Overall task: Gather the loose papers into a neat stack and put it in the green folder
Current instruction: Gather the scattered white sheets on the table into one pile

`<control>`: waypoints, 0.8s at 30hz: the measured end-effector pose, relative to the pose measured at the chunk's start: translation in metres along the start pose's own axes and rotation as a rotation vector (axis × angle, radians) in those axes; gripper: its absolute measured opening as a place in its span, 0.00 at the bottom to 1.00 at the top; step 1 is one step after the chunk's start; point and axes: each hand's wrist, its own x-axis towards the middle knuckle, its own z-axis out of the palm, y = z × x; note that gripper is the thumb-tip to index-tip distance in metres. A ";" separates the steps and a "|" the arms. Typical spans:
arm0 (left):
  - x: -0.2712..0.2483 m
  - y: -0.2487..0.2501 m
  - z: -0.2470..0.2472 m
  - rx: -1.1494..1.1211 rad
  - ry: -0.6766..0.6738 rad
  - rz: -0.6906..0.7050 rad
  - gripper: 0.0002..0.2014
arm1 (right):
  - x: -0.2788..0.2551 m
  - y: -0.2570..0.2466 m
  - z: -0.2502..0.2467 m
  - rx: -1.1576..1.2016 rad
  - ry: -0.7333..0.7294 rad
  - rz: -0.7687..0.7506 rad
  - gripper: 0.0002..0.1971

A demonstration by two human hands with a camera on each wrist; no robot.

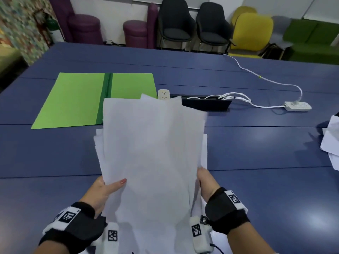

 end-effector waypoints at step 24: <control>-0.003 -0.002 -0.010 -0.008 -0.015 0.004 0.46 | 0.019 0.004 0.000 -0.694 0.299 -0.040 0.04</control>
